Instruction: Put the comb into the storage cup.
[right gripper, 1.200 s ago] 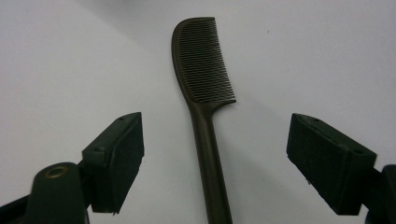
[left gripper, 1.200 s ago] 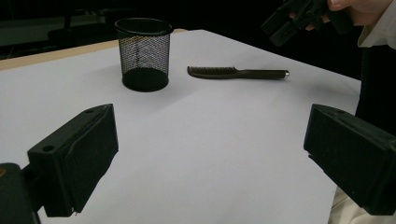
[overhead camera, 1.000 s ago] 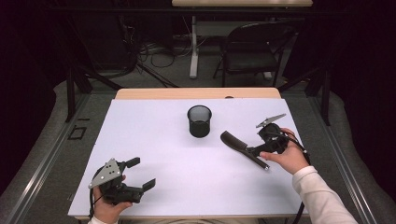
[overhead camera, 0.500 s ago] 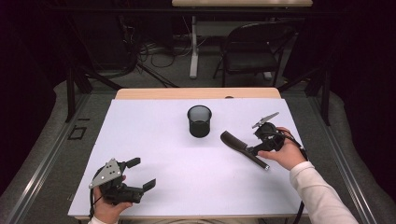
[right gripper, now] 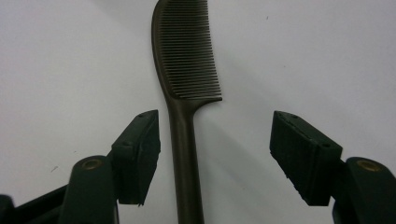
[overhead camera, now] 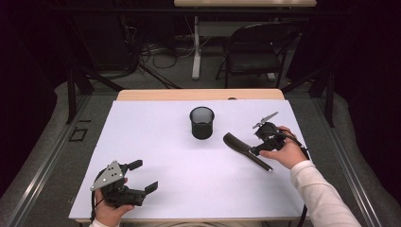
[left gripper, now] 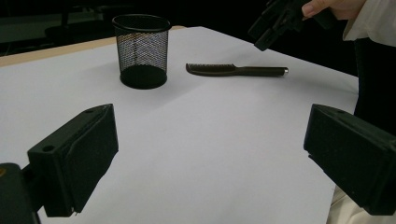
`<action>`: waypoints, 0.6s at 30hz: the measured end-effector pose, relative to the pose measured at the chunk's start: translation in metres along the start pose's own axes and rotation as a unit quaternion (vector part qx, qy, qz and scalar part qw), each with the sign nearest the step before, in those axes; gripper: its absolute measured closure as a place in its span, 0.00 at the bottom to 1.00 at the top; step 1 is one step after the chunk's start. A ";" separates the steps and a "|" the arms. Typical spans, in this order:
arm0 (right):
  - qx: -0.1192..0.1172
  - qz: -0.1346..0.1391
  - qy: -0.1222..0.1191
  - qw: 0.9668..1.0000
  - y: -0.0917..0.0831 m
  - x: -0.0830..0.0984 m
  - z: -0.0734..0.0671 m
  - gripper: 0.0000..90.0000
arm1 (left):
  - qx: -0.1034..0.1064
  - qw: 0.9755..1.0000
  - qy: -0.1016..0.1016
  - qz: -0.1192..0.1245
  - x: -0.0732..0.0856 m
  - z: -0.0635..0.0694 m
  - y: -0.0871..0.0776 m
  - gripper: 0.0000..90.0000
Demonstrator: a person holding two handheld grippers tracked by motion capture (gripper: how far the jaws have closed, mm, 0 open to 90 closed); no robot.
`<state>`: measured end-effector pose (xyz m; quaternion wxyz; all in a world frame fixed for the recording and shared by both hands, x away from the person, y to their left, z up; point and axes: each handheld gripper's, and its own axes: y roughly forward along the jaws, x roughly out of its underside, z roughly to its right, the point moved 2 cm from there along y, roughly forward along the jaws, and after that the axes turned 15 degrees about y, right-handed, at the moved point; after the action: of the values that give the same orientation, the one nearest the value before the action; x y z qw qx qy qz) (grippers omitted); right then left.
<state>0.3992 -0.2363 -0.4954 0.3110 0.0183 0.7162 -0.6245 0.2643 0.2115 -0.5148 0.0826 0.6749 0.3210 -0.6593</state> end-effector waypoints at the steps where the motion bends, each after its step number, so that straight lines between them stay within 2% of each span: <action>1: -0.004 0.003 0.005 1.000 0.002 0.000 0.000 0.37 | 0.000 1.000 0.000 0.000 0.000 0.000 0.000 0.04; 5: -0.001 -0.005 0.003 1.000 0.003 -0.001 0.001 0.40 | 0.001 1.000 0.001 0.000 0.000 0.000 0.000 0.04; 8: -0.007 -0.008 0.002 1.000 0.005 -0.001 0.003 0.43 | 0.003 1.000 0.000 0.001 0.000 0.000 0.001 0.04; 12: -0.015 -0.030 -0.005 0.999 0.008 -0.002 0.006 0.50 | 0.004 1.000 0.000 0.001 0.000 0.000 0.001 0.04; 18: -0.019 -0.035 -0.016 0.999 0.010 -0.002 0.006 0.58 | 0.004 1.000 0.001 0.000 0.001 0.000 0.001 0.04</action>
<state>0.4071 -0.2387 -0.5036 0.3009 -0.0231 0.7228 -0.6217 0.2648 0.2109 -0.5156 0.0798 0.6756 0.3181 -0.6603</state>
